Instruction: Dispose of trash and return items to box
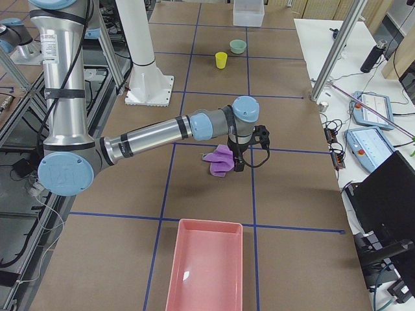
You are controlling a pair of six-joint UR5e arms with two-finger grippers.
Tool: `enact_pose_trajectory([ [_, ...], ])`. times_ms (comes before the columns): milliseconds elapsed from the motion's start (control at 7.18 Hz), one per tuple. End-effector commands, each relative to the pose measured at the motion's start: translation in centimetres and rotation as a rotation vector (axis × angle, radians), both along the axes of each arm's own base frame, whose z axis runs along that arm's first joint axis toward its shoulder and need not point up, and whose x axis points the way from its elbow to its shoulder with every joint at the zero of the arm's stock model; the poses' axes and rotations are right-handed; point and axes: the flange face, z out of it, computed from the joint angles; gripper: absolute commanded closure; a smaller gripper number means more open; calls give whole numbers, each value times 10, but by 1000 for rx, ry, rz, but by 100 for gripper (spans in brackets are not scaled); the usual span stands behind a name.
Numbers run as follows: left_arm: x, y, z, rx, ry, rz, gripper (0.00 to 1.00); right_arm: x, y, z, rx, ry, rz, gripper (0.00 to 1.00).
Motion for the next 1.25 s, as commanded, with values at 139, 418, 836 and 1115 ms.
enact_pose_trajectory([
  [139,69,-17,-2,-142,15,-21,2,-25,1,0,-3,-5,-46,0],
  [418,142,-46,19,-167,-18,-94,2,-27,-1,-3,7,1,-49,0],
  [836,228,-74,34,-218,-2,-124,2,-28,-1,-2,3,1,-51,0],
  [1115,234,-78,34,-243,-2,-138,21,-33,0,-1,-1,2,-59,0],
])
